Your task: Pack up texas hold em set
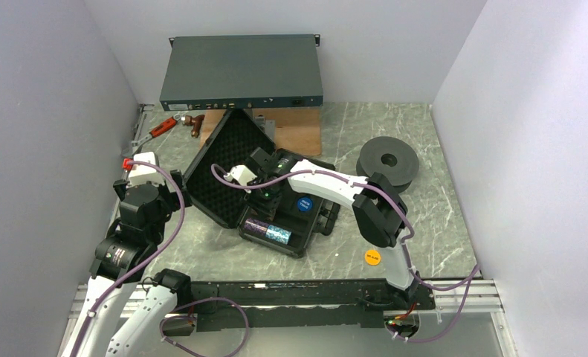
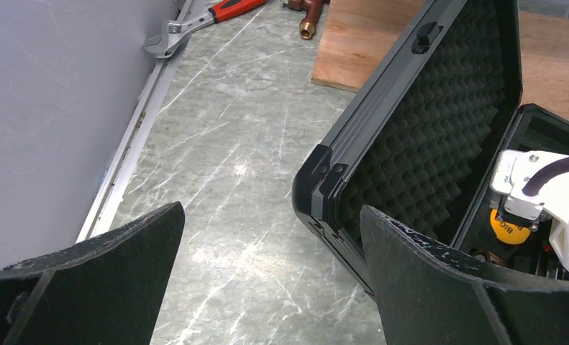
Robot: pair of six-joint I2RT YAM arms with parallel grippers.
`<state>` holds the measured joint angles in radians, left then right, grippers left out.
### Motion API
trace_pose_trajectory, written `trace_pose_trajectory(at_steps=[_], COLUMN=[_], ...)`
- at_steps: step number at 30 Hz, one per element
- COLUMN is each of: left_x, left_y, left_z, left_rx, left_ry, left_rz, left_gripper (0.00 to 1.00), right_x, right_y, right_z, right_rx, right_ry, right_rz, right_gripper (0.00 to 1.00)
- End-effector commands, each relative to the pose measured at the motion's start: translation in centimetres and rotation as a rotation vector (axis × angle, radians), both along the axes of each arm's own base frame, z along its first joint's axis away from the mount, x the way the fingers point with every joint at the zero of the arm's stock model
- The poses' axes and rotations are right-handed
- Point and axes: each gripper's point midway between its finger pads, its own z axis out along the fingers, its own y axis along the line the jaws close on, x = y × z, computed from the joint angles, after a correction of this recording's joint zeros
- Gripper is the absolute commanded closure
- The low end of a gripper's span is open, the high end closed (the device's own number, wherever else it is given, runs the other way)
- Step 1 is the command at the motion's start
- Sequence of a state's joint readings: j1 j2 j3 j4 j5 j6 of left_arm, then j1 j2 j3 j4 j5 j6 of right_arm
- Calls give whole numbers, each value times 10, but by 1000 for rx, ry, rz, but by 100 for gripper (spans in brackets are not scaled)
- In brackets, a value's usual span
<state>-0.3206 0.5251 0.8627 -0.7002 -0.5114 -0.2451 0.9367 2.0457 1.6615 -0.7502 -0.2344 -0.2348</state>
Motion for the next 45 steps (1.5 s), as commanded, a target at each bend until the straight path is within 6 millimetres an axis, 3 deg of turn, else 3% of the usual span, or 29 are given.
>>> trace_pose_trajectory(at_steps=[1,10,14,17,22,26,35,45], left_x=[1,2,3,3,3,3,4,4], left_y=[-5,-7,-8,-8,-9,-10,-11,-12], left_z=[18,17,16,16,16,16,16,15], left_rx=[-11,-11,-11,-10,-9,-11,-11,-9], left_ry=[-53,-49,-47,-47,-46,-47,-44,-42], left_rz=[-31,-43,-46,-50,-57,-58,-65,-71], left_gripper=[1,1,1,1,1,1,1,1], right_x=[12,15,16,14,2,-6,-14,-1], right_y=[20,18,8,0,-12,-21,-20,-4], right_z=[28,50,55,60,56,41,25,24], right_rx=[100,158,162,173,170,139,110,126], right_ry=[-57,-110,-145,-162,-134,-102,-48,-71], right_rz=[-20,-56,-92,-113,-124,-135,-114,-98], right_gripper=[56,37,37,48,85,96,100,100])
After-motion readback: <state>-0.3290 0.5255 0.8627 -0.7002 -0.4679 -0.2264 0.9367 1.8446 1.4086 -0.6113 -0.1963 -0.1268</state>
